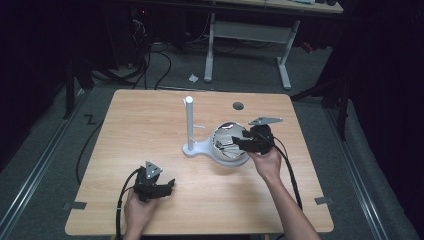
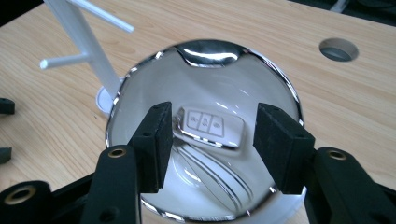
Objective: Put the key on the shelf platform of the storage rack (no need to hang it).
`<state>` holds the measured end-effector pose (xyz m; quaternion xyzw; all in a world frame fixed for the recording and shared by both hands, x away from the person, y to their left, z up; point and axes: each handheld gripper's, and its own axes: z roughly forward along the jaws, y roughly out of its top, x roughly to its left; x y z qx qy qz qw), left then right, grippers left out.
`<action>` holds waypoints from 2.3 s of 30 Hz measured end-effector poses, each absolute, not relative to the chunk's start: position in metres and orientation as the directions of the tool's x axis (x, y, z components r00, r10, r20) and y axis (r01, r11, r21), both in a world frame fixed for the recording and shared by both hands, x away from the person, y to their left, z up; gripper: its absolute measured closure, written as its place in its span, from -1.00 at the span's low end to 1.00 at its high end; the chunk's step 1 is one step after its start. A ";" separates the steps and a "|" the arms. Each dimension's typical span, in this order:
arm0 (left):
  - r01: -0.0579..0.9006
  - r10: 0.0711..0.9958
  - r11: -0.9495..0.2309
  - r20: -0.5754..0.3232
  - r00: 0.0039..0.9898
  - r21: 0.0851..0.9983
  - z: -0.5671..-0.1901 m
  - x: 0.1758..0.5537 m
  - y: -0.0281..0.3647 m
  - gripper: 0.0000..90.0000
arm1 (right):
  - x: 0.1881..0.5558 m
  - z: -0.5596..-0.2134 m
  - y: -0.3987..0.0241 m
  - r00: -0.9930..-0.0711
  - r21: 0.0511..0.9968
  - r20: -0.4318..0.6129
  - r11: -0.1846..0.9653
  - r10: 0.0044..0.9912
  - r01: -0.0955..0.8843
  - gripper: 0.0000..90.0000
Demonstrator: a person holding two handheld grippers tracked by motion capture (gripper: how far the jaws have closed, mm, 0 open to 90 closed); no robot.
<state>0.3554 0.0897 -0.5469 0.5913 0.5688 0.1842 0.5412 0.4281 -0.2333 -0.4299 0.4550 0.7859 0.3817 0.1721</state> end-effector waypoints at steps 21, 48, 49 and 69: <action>0.474 0.873 0.231 -0.396 0.285 0.850 -0.547 0.355 0.090 -0.50 | 0.395 -0.422 -0.283 -0.462 0.786 0.077 0.231 0.884 0.573 0.12; 0.473 0.873 0.230 -0.395 0.285 0.850 -0.547 0.355 0.090 -0.50 | 0.362 -0.425 -0.315 -0.433 0.817 0.145 0.140 0.889 0.560 0.14; 0.474 0.873 0.230 -0.395 0.285 0.850 -0.547 0.355 0.090 -0.50 | 0.361 -0.426 -0.316 -0.433 0.818 0.146 0.138 0.890 0.559 0.14; 0.473 0.874 0.230 -0.395 0.285 0.850 -0.547 0.355 0.090 -0.50 | 0.339 -0.437 -0.326 -0.426 0.825 0.173 0.106 0.888 0.556 0.15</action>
